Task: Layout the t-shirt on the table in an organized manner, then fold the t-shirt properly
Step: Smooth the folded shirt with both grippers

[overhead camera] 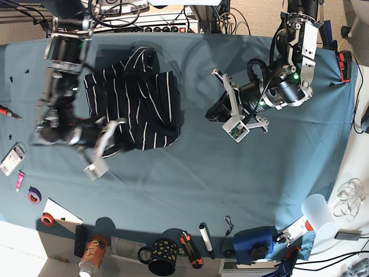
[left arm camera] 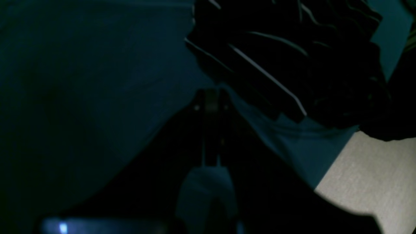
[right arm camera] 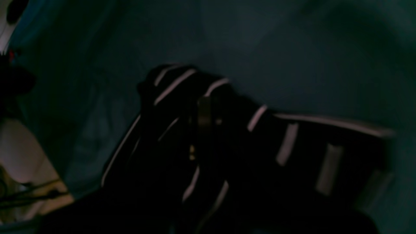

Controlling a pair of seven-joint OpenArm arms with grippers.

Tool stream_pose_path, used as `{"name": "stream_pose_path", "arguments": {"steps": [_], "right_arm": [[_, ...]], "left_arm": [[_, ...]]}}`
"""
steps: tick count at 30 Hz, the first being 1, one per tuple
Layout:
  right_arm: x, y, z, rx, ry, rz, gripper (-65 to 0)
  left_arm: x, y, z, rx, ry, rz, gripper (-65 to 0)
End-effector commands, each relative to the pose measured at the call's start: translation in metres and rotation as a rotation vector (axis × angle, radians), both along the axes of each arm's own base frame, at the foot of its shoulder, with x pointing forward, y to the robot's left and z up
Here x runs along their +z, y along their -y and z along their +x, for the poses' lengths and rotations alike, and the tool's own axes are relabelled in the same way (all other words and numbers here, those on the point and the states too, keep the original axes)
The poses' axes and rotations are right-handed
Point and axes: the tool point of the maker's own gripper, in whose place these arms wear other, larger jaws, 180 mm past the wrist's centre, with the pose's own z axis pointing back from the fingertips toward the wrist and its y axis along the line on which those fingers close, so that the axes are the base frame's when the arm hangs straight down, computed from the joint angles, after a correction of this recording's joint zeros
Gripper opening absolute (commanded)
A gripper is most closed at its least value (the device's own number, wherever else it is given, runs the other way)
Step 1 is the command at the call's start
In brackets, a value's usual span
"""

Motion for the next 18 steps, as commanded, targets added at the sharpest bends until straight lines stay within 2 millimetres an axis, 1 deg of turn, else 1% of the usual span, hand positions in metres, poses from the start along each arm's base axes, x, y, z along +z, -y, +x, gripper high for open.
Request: {"name": "stream_pose_path", "arguments": {"steps": [1,3,6,9,11,15,18], "right_arm": [[0.018,0.010,0.007,-0.014,0.063,-0.011,-65.0],[0.016,0.025,0.003,-0.041,0.055,-0.030,-65.0],[0.000,0.040,-0.013,-0.076,0.006,-0.043,-65.0],[-0.022,0.045,-0.034,-0.091,-0.061,-0.046,-65.0],[-0.034,0.047,-0.045,-0.105,-0.083,-0.054,-65.0],[-0.049,0.055,-0.052,-0.150,-0.074,-0.092,-65.0],[-0.061,0.060,-0.054,-0.178,-0.080,-0.119,-65.0]], "left_arm": [[0.014,0.003,0.005,-0.004,0.042,-0.033,-65.0],[0.013,0.003,0.005,-0.004,0.042,-0.033,-65.0],[0.013,0.003,0.004,-0.004,0.040,-0.034,-65.0],[0.016,0.004,0.005,-0.001,0.053,-0.049,-65.0],[0.017,0.007,0.006,0.000,0.053,-0.059,-65.0],[0.020,0.014,0.005,0.002,0.050,-0.085,-65.0],[0.019,0.014,0.003,0.002,0.043,-0.086,-65.0]]}}
